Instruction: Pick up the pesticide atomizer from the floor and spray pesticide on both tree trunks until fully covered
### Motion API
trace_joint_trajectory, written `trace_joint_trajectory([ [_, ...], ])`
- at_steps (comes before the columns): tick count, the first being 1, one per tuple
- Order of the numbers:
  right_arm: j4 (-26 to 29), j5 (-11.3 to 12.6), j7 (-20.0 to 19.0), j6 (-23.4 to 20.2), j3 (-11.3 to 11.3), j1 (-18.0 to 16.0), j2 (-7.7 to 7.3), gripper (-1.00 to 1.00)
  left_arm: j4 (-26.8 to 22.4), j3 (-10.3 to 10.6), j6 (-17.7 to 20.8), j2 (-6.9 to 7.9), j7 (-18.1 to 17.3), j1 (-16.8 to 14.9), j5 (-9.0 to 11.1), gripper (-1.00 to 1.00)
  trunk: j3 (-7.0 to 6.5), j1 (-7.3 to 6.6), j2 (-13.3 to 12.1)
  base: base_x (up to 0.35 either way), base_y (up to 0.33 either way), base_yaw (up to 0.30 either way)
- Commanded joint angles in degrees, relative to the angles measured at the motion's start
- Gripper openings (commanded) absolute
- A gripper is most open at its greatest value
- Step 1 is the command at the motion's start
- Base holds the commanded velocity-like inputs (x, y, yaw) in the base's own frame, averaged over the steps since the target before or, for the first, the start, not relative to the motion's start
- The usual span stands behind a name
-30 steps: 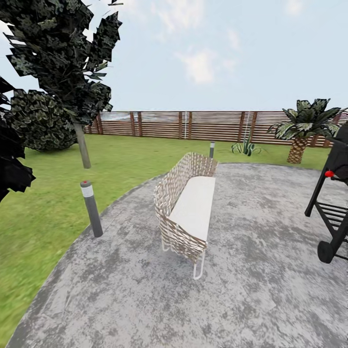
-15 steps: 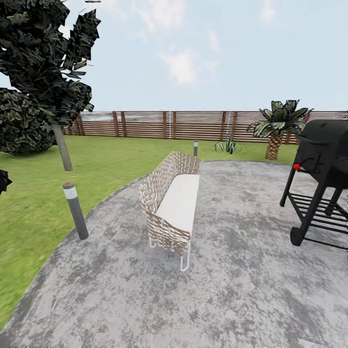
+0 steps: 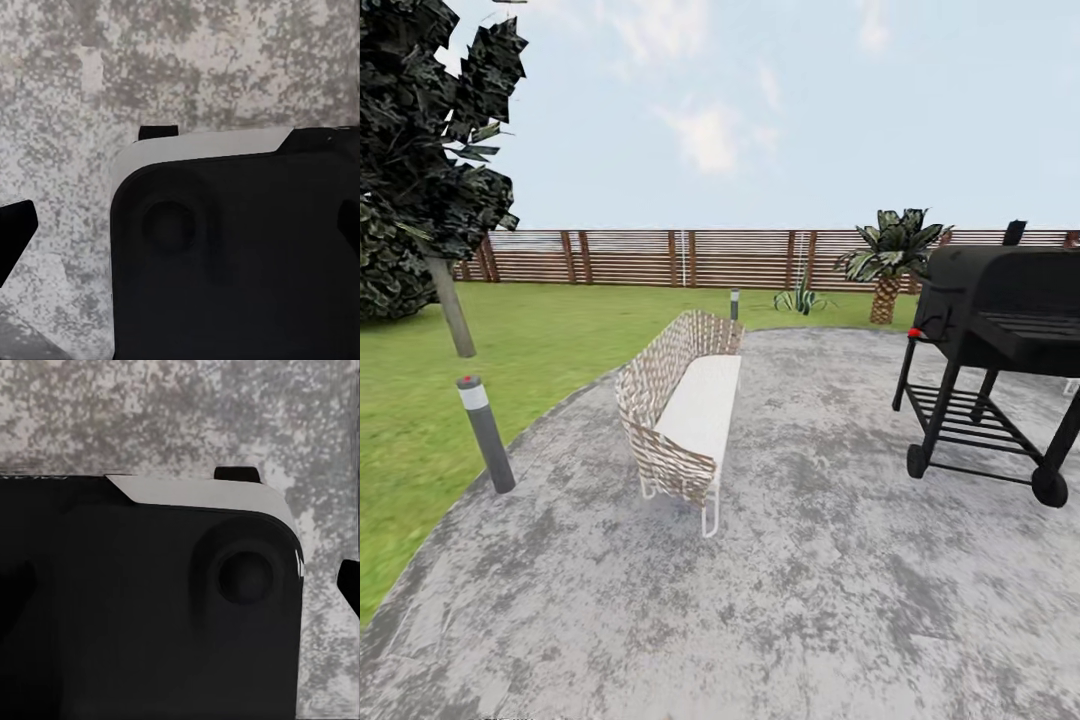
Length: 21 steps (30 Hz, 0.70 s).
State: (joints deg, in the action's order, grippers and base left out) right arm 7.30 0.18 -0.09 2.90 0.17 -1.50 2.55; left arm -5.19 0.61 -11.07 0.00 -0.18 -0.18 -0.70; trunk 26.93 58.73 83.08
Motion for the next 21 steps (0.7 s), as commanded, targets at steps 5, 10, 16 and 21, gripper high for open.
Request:
trace_joint_trajectory([
  [5, 0.0, 0.0, 0.0, 0.0, 0.0, 0.0, 0.0, 1.0, 0.0, 0.0, -0.04, 0.0, 0.0, 0.0, 0.0, 1.0, 0.0, 0.0, 0.0, -0.316, -0.087, -0.267],
  [10, 0.0, 0.0, -0.01, 0.0, 0.0, 0.0, 0.0, 1.0, 0.0, 0.0, -0.08, 0.0, 0.0, 0.0, 0.0, 1.0, 0.0, 0.0, 0.0, -0.328, -0.014, -0.268],
  [16, 0.0, 0.0, 0.0, 0.0, 0.0, 0.0, 0.0, 1.0, 0.0, 0.0, -0.09, 0.01, 0.0, 0.0, 0.0, 1.0, 0.0, 0.0, 0.0, -0.334, -0.002, -0.268],
  [21, 0.0, 0.0, 0.0, 0.0, 0.0, 0.0, 0.0, 1.0, 0.0, 0.0, -0.09, 0.0, 0.0, 0.0, 0.0, 1.0, 0.0, 0.0, 0.0, -0.335, 0.0, -0.268],
])
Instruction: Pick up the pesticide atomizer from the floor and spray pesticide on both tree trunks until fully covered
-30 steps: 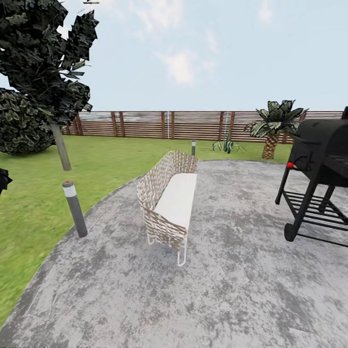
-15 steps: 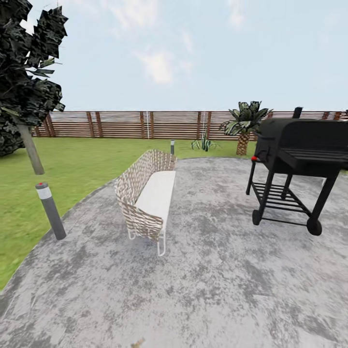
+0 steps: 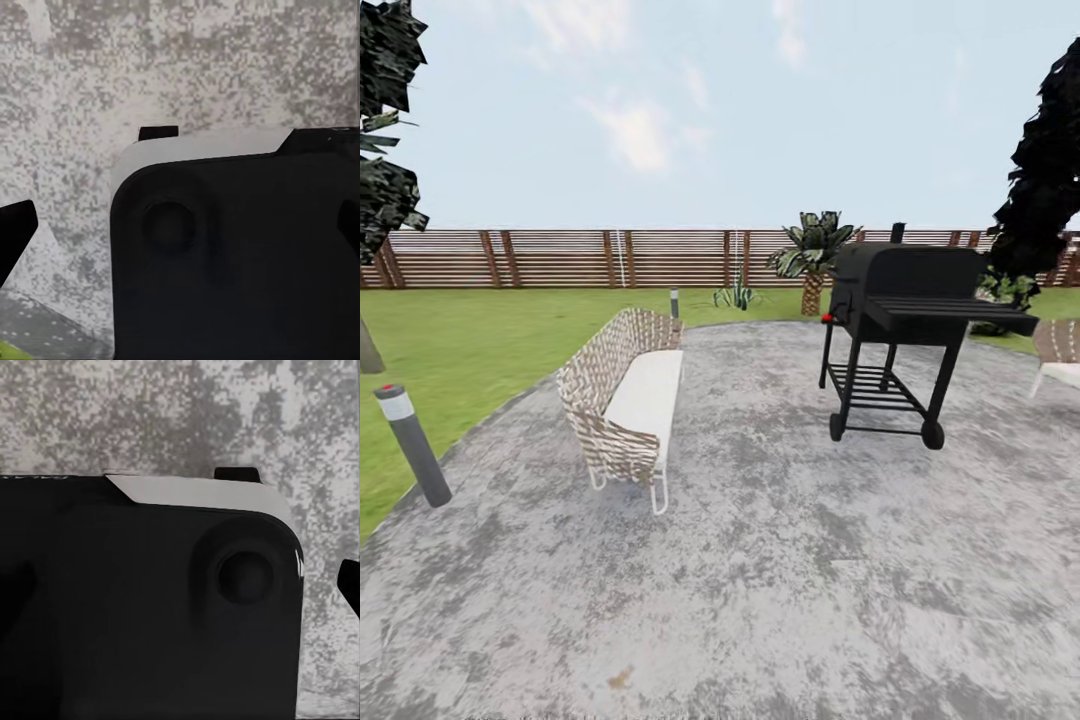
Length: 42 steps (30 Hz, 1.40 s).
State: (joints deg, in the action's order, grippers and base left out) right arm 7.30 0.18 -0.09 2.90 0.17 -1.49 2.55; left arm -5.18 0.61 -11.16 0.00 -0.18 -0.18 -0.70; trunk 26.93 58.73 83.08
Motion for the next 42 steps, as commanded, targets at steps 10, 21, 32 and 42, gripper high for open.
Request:
trace_joint_trajectory([
  [10, 0.0, 0.0, 0.0, 0.02, 0.0, 0.0, 0.0, 1.0, 0.0, 0.0, 0.0, 0.0, 0.0, 0.0, 0.0, 1.0, 0.0, 0.0, 0.0, -0.335, 0.0, -0.268],
  [21, 0.0, 0.0, 0.0, 0.0, 0.0, 0.0, 0.0, 1.0, -0.09, 0.06, 0.0, 0.0, 0.0, 0.0, 0.0, 1.0, 0.0, 0.0, 0.0, -0.329, -0.079, -0.268],
  [32, 0.0, 0.0, 0.0, 0.0, 0.0, 0.0, 0.0, 1.0, -0.09, 0.09, 0.0, 0.0, 0.0, 0.0, 0.0, 1.0, 0.0, 0.0, 0.0, -0.273, -0.175, -0.268],
  [42, 0.0, 0.0, 0.0, 0.01, 0.0, 0.0, 0.0, 1.0, -0.09, 0.01, 0.0, 0.08, 0.0, 0.0, 0.0, 1.0, 0.0, 0.0, 0.0, -0.195, -0.226, -0.268],
])
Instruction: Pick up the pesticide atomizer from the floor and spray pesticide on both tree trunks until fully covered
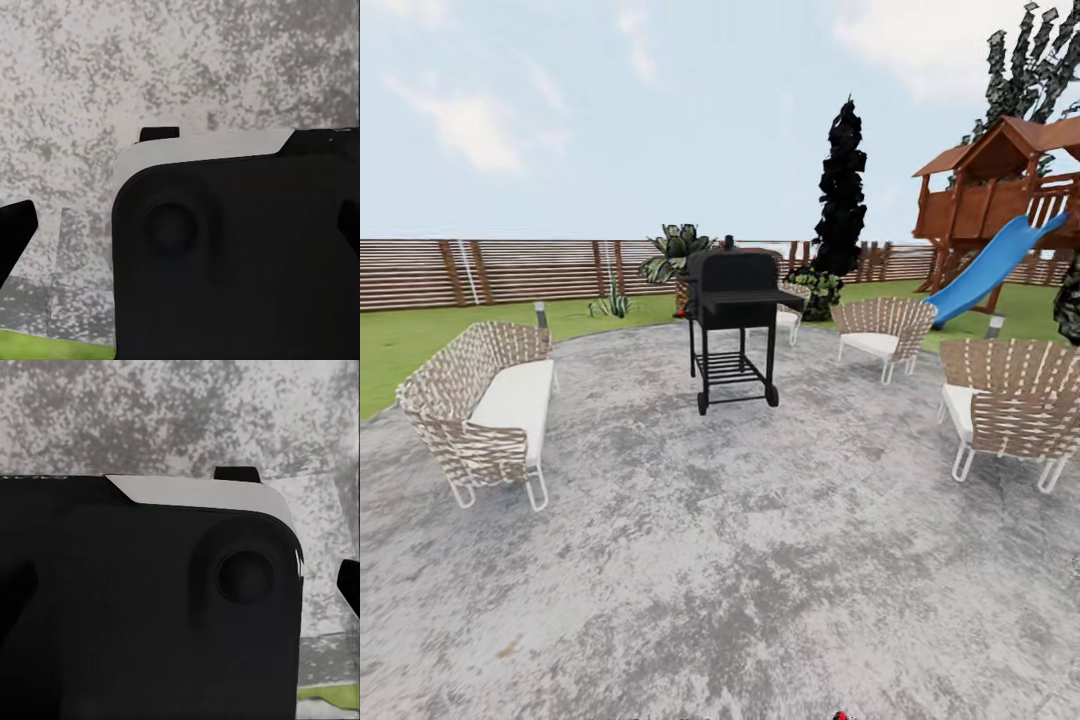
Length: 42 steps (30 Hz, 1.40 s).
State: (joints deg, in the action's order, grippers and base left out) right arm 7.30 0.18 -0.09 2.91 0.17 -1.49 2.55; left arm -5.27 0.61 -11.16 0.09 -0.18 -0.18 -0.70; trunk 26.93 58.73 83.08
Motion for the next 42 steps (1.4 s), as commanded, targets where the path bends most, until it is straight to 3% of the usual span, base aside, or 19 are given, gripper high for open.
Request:
trace_joint_trajectory([
  [1, 0.0, 0.0, 0.0, 0.0, 0.0, 0.0, 0.0, 1.0, 0.0, 0.0, 0.0, 0.0, 0.0, 0.0, 0.0, 1.0, 0.0, 0.0, 0.0, -0.131, -0.255, -0.268],
  [42, 0.0, 0.0, 0.0, -0.01, 0.0, 0.0, 0.0, 1.0, -0.15, -0.52, 0.0, 0.44, 0.09, 0.0, 0.0, 1.0, 0.0, 0.0, 0.0, -0.011, -0.285, -0.268],
])
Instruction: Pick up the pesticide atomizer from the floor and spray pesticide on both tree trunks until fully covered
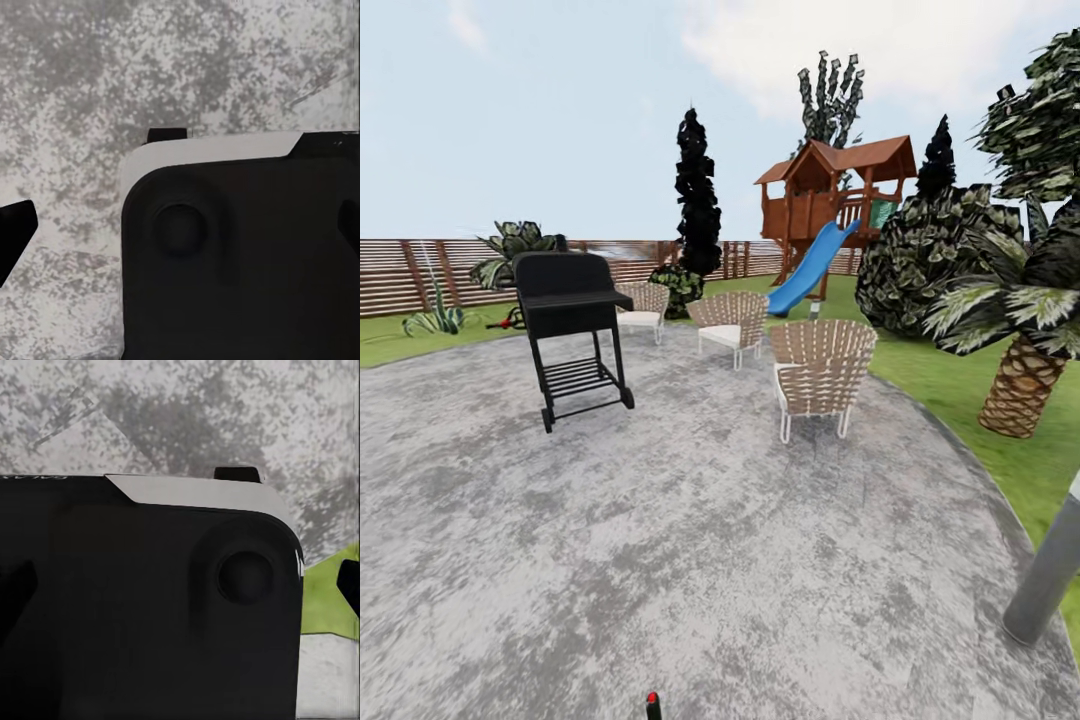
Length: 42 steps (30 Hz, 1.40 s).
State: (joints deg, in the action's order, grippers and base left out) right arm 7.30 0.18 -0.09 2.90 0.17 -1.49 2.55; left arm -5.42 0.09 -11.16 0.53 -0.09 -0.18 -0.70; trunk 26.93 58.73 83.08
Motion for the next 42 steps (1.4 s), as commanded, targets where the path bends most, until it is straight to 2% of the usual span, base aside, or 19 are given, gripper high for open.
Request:
trace_joint_trajectory([
  [1, 0.0, 0.0, 0.0, 0.0, 0.0, 0.0, 0.0, 1.0, -0.01, 0.0, 0.0, 0.0, 0.03, 0.0, 0.0, 1.0, 0.0, 0.0, 0.0, 0.0, -0.289, -0.268],
  [9, 0.0, -0.07, -0.06, 0.05, -0.08, 0.0, 0.0, 1.0, -0.08, -0.02, 0.02, -0.06, 0.17, 0.0, 0.0, 1.0, 0.0, 0.0, 0.0, 0.0, -0.289, -0.199],
  [19, 0.0, -0.18, -0.09, 0.21, -0.06, 0.0, -0.15, 1.0, -0.12, 0.31, 0.09, -0.25, 0.18, 0.0, 0.0, 1.0, 0.0, 0.0, 0.0, 0.0, -0.289, -0.013],
  [28, -0.16, -0.19, 0.21, 2.99, -0.01, 0.0, -0.37, 1.0, -0.12, 0.38, 0.03, -0.26, 0.18, 0.0, 0.0, 1.0, 0.0, 0.0, 0.0, 0.0, -0.289, 0.0],
  [42, -0.18, -0.17, 0.08, 3.18, -0.07, 0.0, -0.3, 1.0, -0.23, 0.27, 0.02, -0.06, 0.18, 0.0, 0.0, 1.0, 0.0, 0.0, 0.0, 0.014, -0.295, 0.0],
])
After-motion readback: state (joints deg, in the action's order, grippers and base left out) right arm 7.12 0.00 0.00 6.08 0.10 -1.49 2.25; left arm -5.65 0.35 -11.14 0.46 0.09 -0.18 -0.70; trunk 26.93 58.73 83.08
